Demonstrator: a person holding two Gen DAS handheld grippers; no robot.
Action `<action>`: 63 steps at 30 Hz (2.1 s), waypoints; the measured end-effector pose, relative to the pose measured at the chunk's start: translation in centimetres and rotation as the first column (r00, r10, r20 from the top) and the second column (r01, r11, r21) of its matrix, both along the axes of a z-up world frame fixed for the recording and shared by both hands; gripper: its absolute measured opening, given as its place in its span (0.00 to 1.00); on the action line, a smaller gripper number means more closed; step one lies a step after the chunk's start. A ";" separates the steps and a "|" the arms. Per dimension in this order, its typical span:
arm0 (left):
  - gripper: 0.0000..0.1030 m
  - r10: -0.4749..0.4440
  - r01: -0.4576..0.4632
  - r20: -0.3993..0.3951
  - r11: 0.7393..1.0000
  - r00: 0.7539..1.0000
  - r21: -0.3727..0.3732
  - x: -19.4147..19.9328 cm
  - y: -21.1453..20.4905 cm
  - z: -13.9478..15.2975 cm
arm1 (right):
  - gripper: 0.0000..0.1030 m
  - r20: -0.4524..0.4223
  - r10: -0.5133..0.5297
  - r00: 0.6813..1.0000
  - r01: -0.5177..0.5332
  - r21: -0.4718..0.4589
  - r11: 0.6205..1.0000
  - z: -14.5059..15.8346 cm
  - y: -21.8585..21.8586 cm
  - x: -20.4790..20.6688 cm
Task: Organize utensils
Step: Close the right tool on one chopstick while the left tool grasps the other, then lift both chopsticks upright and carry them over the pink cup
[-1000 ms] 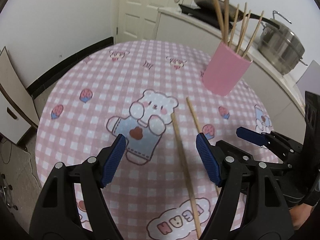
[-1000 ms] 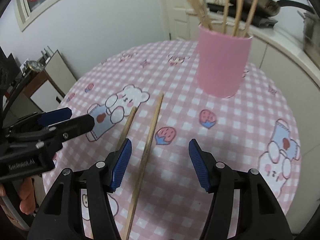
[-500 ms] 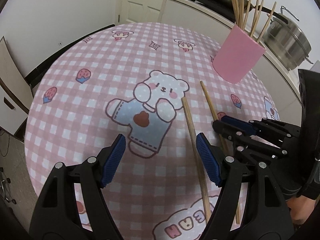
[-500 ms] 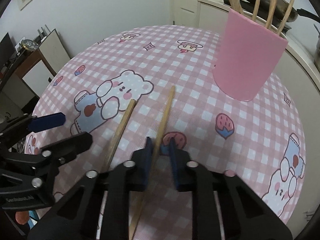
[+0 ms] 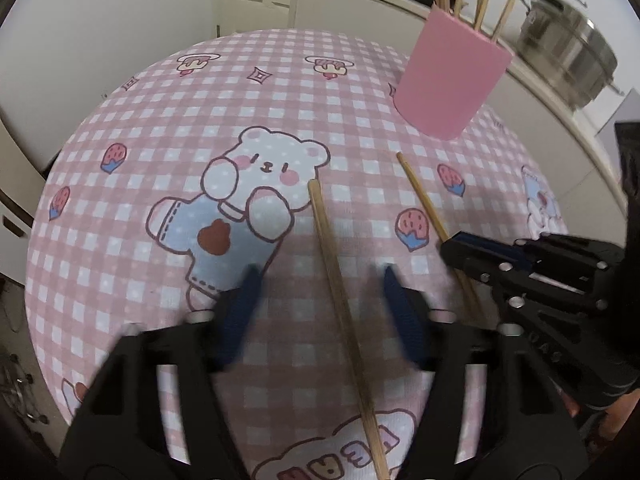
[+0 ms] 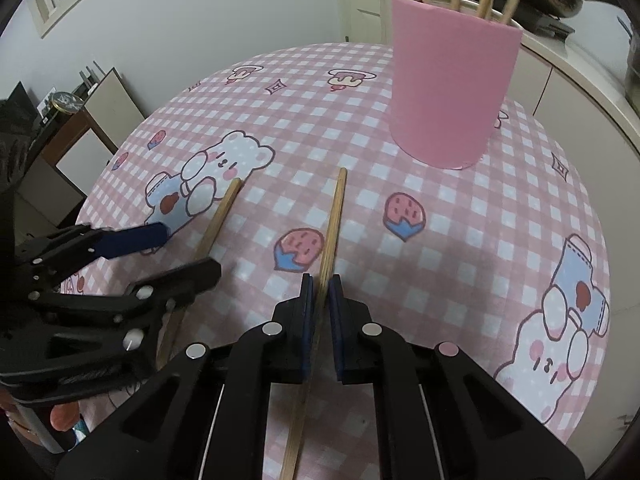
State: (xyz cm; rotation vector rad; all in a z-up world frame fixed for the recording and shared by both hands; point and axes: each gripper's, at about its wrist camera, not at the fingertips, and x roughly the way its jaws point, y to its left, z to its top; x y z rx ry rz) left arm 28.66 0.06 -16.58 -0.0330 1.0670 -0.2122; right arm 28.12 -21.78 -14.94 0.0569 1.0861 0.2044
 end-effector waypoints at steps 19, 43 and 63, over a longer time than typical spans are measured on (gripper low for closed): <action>0.07 -0.037 0.041 0.146 0.999 0.989 -0.021 -0.9 -1.0 5.5 | 0.04 0.089 -0.012 0.996 0.006 0.071 0.997 3.0 -0.6 -0.9; 0.06 -0.037 0.090 0.464 0.992 0.885 -0.092 -4.2 -3.7 17.3 | 0.04 0.351 -0.053 0.935 -0.002 0.156 0.988 12.6 -3.0 -3.9; 0.06 -0.060 0.116 0.600 0.992 0.798 -0.055 -2.5 -8.0 23.3 | 0.04 0.513 -0.082 0.855 0.025 0.117 0.993 18.8 -5.6 -3.0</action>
